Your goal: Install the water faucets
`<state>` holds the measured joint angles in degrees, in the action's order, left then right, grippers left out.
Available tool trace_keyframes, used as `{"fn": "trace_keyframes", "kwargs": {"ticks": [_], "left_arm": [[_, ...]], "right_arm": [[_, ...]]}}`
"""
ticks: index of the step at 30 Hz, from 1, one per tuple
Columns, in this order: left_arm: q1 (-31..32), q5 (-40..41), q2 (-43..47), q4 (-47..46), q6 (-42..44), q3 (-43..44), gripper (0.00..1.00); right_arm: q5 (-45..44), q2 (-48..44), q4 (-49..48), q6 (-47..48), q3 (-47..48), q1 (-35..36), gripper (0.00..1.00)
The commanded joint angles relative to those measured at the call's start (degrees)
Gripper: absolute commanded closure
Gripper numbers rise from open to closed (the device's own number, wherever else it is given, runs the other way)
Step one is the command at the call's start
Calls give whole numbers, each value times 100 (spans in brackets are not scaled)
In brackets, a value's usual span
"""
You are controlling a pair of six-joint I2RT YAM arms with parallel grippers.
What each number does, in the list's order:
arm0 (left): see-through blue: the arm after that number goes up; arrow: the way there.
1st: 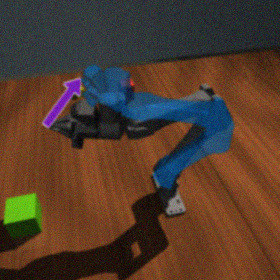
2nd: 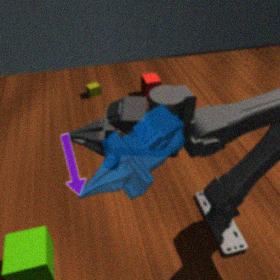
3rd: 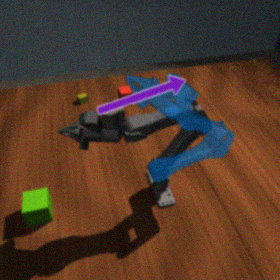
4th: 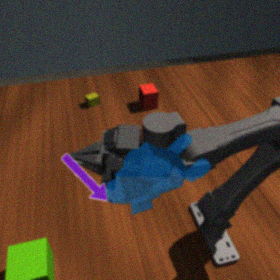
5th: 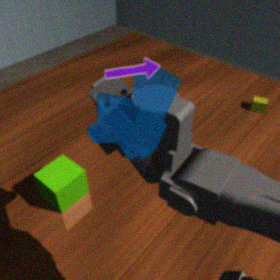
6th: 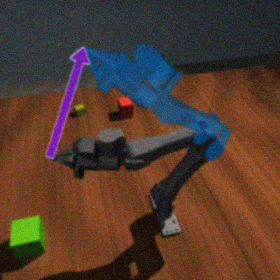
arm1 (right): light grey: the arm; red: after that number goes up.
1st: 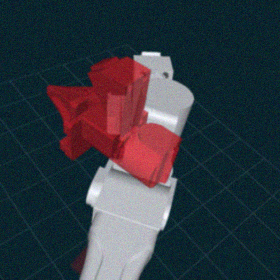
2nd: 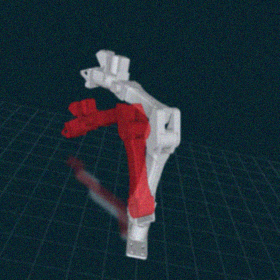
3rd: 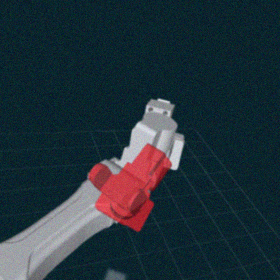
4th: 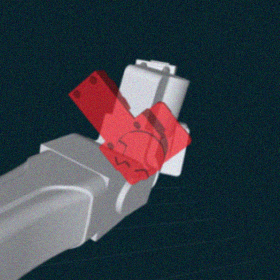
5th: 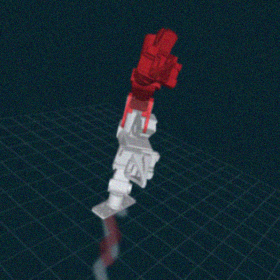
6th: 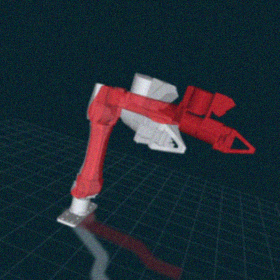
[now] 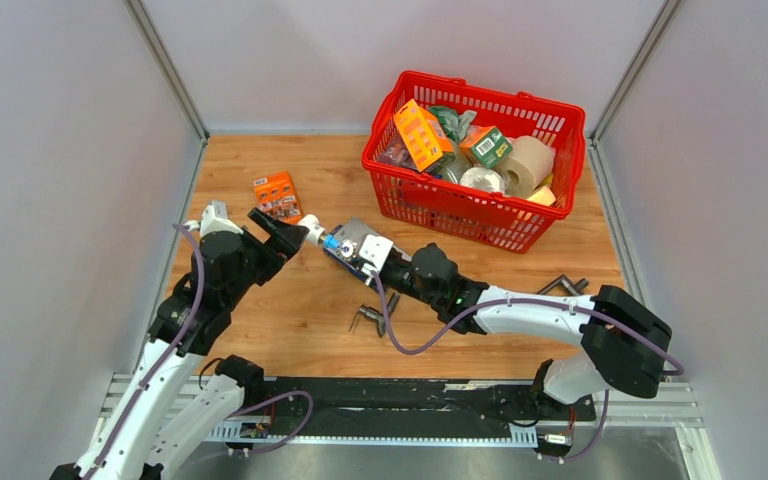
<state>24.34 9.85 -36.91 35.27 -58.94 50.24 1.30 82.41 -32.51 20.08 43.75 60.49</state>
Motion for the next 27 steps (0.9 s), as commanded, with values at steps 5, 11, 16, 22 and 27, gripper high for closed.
{"fn": "trace_keyframes", "kwargs": {"ticks": [5,11,16,22,27], "left_arm": [[-395,-431,421,-1337,-1461,-804,0],[-395,-721,281,-2216,-2129,-1209,0],[-395,-818,44,-2542,-2473,-1402,4],[-395,-730,-141,-2744,-2666,-1552,10],[-395,-668,-238,-2929,-2798,-1622,16]], "right_arm": [[98,-296,-774,40,-7,-11,100],[160,-296,-792,84,-6,-20,100],[169,-296,-792,154,-7,-11,100],[230,-313,-783,242,-7,-20,100],[265,-322,-792,313,-33,-20,100]]}}
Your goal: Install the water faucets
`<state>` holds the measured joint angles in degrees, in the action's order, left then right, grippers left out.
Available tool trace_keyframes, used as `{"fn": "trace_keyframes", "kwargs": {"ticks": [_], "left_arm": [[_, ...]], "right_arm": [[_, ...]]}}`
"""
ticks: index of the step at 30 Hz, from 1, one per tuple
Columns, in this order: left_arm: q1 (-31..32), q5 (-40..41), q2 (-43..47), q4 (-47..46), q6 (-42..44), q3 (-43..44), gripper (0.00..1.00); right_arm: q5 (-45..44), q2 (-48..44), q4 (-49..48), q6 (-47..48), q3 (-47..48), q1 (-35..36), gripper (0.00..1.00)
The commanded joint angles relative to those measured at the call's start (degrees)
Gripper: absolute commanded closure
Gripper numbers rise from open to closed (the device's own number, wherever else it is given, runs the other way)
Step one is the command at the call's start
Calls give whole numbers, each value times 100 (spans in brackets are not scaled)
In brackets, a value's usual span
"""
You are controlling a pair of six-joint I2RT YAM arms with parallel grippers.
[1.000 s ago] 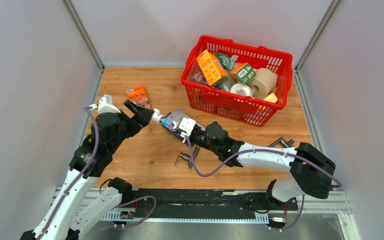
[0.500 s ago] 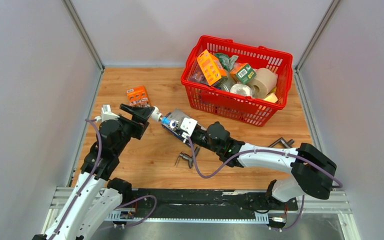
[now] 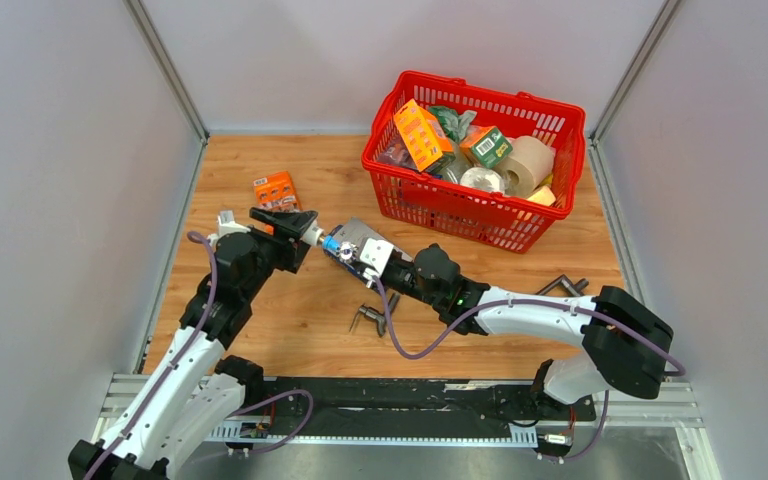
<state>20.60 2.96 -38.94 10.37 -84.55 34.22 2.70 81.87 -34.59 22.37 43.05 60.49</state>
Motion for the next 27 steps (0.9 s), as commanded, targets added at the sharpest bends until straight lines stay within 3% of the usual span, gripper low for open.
{"fn": "trace_keyframes", "kwargs": {"ticks": [1,2,3,4,5,7,12,17,27], "left_arm": [[-21,-6,-61,-500,-246,-64,23],[-21,-24,-61,-588,-281,-90,27],[-21,-102,-70,-745,-307,-160,44],[-30,-155,-70,-825,-377,-204,54],[-30,-234,-61,-1000,-412,-292,77],[-21,-374,-26,-1298,-492,-415,100],[-3,-472,237,-2257,-677,-881,100],[119,-314,518,-2724,-326,-1005,100],[234,-76,888,-4453,200,-1620,100]], "right_arm": [[134,-276,-575,127,28,-11,100],[117,-285,-584,145,28,-20,100],[108,-285,-575,153,28,-20,100],[99,-268,-558,145,37,-20,100],[91,-276,-532,110,54,-11,100],[125,-294,-488,-30,98,-20,100],[353,-285,-145,-671,362,-20,100],[748,-232,172,-1672,643,-46,100],[2014,-101,-328,-4238,775,-617,100]]}}
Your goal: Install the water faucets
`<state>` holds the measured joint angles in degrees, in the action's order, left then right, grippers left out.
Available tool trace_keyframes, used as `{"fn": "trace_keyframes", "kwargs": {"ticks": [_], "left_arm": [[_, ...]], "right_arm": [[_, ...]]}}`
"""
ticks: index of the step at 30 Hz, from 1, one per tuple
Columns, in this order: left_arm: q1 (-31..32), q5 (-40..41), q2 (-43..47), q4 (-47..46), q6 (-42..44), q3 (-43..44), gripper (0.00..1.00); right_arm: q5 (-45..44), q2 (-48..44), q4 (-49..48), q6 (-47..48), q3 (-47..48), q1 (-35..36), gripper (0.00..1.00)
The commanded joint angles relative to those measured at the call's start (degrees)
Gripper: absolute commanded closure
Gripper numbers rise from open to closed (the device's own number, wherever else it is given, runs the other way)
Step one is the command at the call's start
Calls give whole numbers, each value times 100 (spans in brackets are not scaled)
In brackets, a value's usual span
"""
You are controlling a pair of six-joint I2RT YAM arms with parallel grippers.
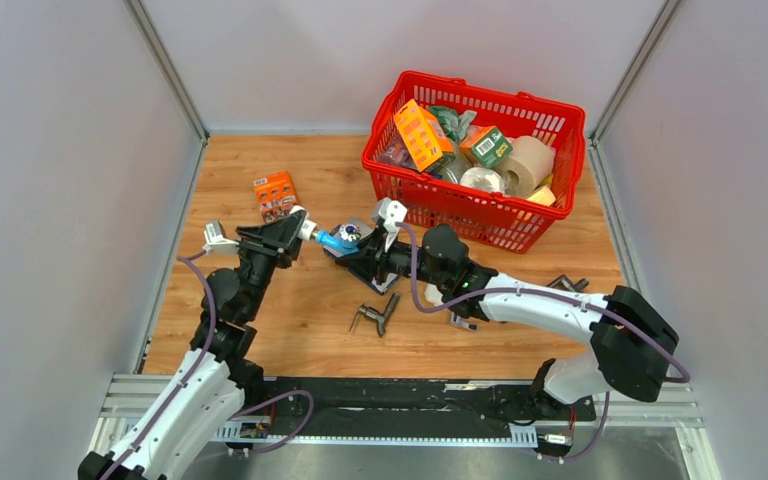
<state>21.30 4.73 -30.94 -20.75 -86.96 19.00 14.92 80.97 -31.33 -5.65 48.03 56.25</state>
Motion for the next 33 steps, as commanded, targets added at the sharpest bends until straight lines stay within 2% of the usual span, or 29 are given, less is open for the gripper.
{"fn": "trace_keyframes", "kwargs": {"ticks": [1,6,12,17,23,29,31,32,33], "left_arm": [[173,-332,88,-1474,591,-99,100],[181,-588,35,-2282,935,-230,100],[208,-517,369,-2539,1427,-398,100],[208,-1017,440,-3083,2190,-511,100],[208,-1080,133,-5145,2446,-1091,100],[208,-1237,-368,-6360,2693,-1294,100],[208,-1229,-413,-6459,2745,-1277,100],[208,-1194,-369,-6398,2719,-1276,100],[208,-1081,-343,-6223,2711,-1285,100]], "right_arm": [[1002,15,-812,-1822,268,-245,100],[1733,235,-1971,-3326,128,-588,100],[2129,507,-3184,-4662,5,-756,100],[2331,884,-4124,-5743,66,-782,100],[2446,1553,-5821,-7484,207,-791,100],[2393,1668,-6095,-7758,180,-800,100],[2402,1633,-6043,-7732,128,-808,100],[2411,1606,-5964,-7697,102,-808,99],[2411,1580,-5850,-7627,66,-826,91]]}}
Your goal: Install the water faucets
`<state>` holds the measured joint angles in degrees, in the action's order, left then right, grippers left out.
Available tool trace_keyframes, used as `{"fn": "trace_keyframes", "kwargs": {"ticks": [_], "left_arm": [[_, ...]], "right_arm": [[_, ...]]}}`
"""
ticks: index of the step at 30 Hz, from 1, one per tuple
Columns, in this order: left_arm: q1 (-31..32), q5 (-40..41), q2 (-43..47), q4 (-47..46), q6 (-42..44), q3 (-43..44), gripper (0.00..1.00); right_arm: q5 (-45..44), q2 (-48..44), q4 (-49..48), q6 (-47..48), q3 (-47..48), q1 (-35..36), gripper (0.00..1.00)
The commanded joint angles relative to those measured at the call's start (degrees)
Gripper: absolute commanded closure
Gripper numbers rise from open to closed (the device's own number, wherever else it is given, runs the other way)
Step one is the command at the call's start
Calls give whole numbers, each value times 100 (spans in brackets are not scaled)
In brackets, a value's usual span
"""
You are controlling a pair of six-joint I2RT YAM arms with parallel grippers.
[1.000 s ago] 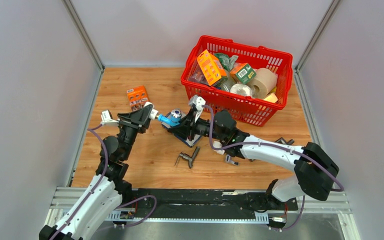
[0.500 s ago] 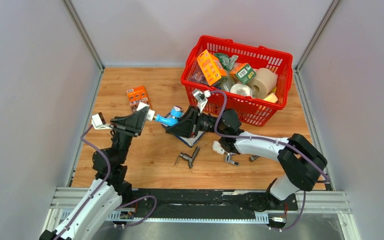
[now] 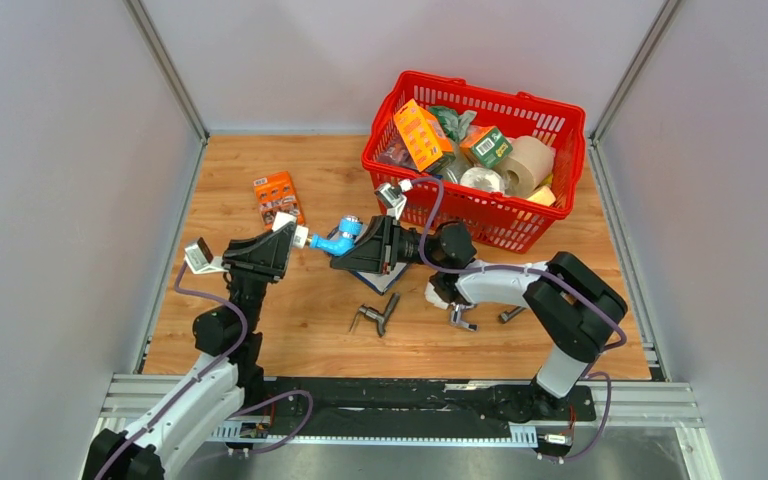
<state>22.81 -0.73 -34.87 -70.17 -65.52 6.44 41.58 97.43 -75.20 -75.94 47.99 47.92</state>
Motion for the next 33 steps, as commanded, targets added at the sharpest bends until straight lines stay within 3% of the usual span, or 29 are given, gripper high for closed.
{"fn": "trace_keyframes", "kwargs": {"ticks": [1,3,6,8,12,17,21,23,26,33], "left_arm": [[57,-446,146,-1175,497,-20,100],[57,-148,383,-692,435,-20,100],[57,641,893,971,215,94,100],[57,1072,1262,2019,83,217,100],[57,1689,1738,3832,-442,595,100],[57,1937,1651,6396,-1024,1665,100],[57,1639,1203,7550,-1358,2369,100],[57,1454,974,7824,-1490,2607,100],[57,1181,685,7773,-1692,2705,100],[48,610,279,7123,-1842,2714,100]], "right_arm": [[-273,-109,-1358,-493,10,-28,78],[-361,-294,-1112,-221,-131,-72,59],[-379,-575,-542,568,-237,-143,36],[-414,-812,11,1166,-272,-178,26],[-633,-1278,1197,2528,-342,-178,13],[-1485,-1954,2517,4943,-676,-143,9],[-2477,-2473,2932,7552,-992,146,7],[-2926,-2640,2818,8853,-1220,392,7],[-2990,-2825,2397,9991,-1546,586,7],[-2946,-2502,2203,10521,-1354,956,11]]}}
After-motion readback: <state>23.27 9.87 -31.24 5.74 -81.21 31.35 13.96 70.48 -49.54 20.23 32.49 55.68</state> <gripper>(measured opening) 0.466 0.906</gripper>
